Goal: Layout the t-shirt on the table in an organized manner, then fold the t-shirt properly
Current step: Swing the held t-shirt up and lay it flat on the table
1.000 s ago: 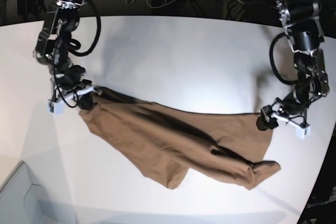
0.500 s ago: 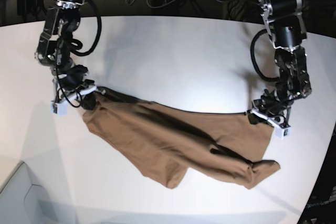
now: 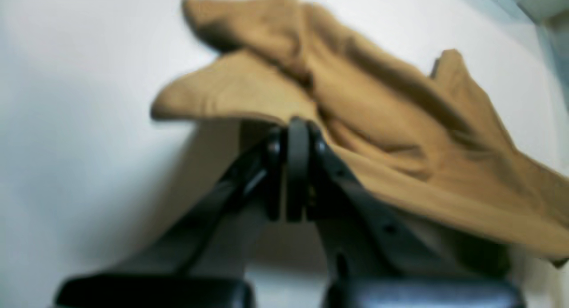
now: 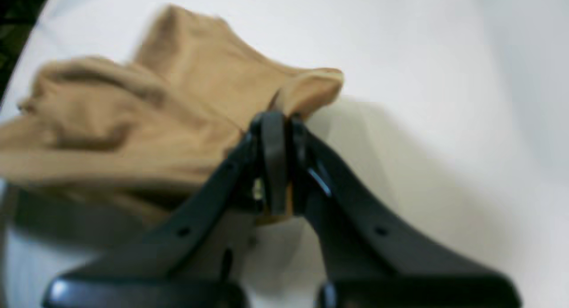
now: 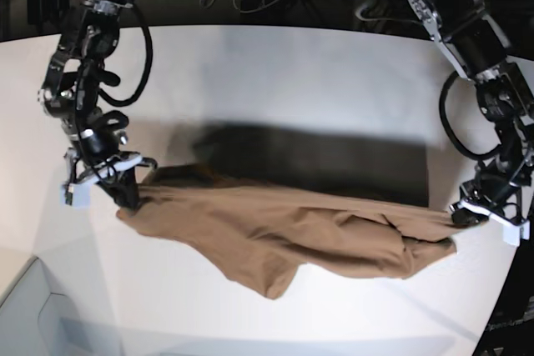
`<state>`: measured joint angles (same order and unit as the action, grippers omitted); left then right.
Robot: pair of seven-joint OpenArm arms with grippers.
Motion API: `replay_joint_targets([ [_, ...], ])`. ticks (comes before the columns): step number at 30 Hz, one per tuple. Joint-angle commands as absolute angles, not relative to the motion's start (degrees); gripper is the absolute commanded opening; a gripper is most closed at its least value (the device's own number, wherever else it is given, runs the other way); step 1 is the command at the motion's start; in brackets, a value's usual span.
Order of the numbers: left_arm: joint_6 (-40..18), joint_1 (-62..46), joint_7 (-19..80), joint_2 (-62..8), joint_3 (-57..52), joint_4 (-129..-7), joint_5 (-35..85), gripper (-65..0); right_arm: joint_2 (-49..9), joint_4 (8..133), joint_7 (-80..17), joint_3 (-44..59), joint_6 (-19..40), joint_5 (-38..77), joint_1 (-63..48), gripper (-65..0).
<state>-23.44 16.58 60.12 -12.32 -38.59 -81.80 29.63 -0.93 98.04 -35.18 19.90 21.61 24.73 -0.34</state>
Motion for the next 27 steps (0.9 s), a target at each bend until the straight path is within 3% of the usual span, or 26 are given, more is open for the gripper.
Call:
replay_joint_targets([
  [1, -23.5, 18.1, 59.4, -13.1, -38.8, -85.0, 31.1, -64.6, -1.0, 100.7, -34.8, 20.1, 21.9, 25.5, 0.3, -65.0],
  [8, -23.5, 20.5, 60.7, -13.1, -38.5, -93.0, 34.7, -64.6, -0.8, 112.7, -40.0, 19.9, 22.0, 25.5, 1.1, -65.0],
  [13, -23.4, 27.3, 60.9, -13.1, -38.5, -92.8, 34.2, -64.7, -1.9, 113.4, -40.4, 18.4, 22.0, 25.5, 5.9, -65.0],
  [22, -23.4, 45.1, 59.5, -12.7, -26.9, -80.3, 29.2, -64.7, -6.7, 98.1, -42.5, 18.2, 22.0, 25.4, 26.0, -65.0],
  [27, -23.4, 53.0, 50.4, -10.9, -20.1, -69.7, 26.7, -64.7, -10.2, 85.8, -42.2, 18.2, 22.1, 25.5, 40.0, -65.0],
])
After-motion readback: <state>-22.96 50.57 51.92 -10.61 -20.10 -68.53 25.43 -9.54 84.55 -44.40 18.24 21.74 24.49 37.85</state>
